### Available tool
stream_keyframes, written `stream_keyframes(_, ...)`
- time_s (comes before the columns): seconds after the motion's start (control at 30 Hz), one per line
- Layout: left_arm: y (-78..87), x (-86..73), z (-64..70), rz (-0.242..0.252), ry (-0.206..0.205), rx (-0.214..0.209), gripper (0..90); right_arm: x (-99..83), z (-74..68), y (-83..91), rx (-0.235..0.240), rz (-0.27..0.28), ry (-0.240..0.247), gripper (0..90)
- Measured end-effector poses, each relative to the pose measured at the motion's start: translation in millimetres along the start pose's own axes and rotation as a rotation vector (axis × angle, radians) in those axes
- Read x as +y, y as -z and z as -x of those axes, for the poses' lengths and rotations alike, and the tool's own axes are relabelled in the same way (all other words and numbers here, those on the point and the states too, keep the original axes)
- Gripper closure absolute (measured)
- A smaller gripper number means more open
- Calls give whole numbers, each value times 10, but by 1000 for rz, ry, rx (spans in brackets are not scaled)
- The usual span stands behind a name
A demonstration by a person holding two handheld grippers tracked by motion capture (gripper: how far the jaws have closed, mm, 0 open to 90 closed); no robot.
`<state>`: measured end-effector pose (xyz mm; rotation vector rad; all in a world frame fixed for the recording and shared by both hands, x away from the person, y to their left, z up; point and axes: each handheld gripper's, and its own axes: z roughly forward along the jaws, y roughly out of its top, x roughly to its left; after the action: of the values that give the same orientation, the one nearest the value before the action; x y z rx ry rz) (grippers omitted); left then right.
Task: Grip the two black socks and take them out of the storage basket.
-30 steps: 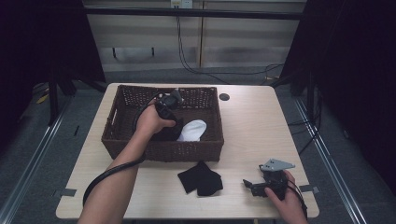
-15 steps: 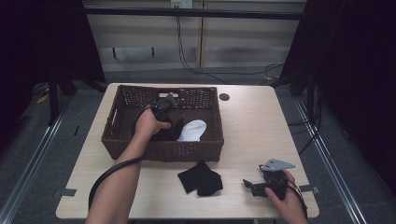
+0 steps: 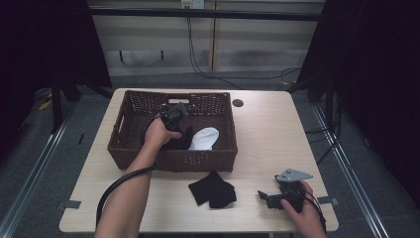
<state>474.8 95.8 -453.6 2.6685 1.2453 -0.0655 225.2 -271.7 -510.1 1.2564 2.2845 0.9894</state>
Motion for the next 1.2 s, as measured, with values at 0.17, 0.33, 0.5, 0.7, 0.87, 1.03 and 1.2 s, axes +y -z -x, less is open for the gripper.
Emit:
stream_keyframes(0.17, 2, -5, -8, -1, -14, 17, 537, 0, 0, 0, 0, 0, 0, 112)
stream_keyframes(0.33, 12, -8, -2, -15, -27, 6, 719, 0, 0, 0, 0, 0, 0, 112)
stream_keyframes(0.5, 31, -8, 17, -28, -16, 2, 834, 0, 1, -1, 1, 2, 2, 112)
stream_keyframes(0.7, 159, 0, 25, -30, -11, -7, 844, 0, 3, -3, 1, 4, 5, 112)
stream_keyframes(0.87, 284, 13, 36, -22, -25, -7, 846, 0, 0, 0, 0, 0, 0, 112)
stream_keyframes(1.03, 513, 52, 66, -16, -38, -10, 846, 0, 0, 0, 0, 0, 0, 112)
stream_keyframes(1.2, 657, 77, 112, -2, -41, -2, 846, 0, 0, 1, 0, -2, 0, 112)
